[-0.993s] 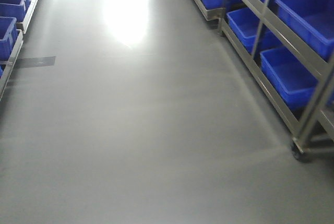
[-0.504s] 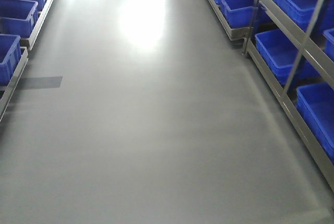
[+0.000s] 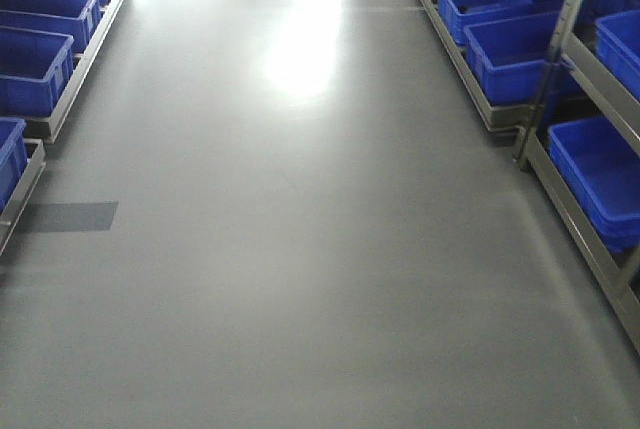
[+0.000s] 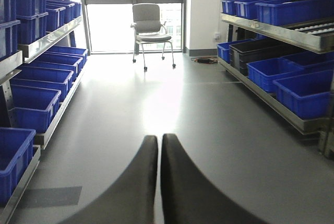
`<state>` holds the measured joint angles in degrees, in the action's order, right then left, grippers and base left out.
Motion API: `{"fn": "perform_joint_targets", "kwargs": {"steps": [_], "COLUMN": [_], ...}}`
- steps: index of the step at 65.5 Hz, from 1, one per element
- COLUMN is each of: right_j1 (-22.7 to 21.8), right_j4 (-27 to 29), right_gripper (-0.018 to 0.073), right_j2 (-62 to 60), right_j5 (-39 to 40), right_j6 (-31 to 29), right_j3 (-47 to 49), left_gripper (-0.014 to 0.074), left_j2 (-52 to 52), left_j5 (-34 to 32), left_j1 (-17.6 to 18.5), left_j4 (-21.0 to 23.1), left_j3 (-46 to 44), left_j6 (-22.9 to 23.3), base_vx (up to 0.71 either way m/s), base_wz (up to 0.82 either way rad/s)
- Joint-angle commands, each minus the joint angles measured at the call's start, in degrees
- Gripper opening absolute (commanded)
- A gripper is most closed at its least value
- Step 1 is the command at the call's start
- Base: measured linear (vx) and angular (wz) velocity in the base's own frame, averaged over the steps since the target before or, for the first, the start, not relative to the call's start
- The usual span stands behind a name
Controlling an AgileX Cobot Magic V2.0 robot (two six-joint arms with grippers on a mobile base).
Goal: Pour parts from conveyor to right shelf
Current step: 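Drive down the aisle toward the shelf of blue bins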
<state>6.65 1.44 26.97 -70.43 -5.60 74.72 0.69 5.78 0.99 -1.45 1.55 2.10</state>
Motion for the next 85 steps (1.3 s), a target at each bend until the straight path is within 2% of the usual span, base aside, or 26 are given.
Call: {"fn": "perform_joint_targets", "kwargs": {"steps": [1, 57, 85], "right_j1": [-0.02, -0.02, -0.02], "right_j4": [-0.26, -0.24, -0.24], "right_gripper": [-0.0005, -0.0005, -0.0005], "right_j2": [0.93, 0.93, 0.93], "right_j5": [4.75, 4.75, 4.75], "right_j6": [-0.04, -0.04, -0.04], "right_j3": [1.10, 1.10, 1.10], "left_gripper": [-0.0006, -0.0006, -0.0006], "left_j2": [0.67, 0.67, 0.67], "left_j5": [-4.55, -4.55, -4.55], "left_j1": [-0.18, -0.18, -0.18], "left_j4": [0.35, 0.35, 0.35], "left_j3": [-1.49, -1.49, -1.49], "left_j6": [0.49, 0.49, 0.49], "base_vx": [0.71, 0.62, 0.41], "base_wz": [0.13, 0.08, 0.55]}}
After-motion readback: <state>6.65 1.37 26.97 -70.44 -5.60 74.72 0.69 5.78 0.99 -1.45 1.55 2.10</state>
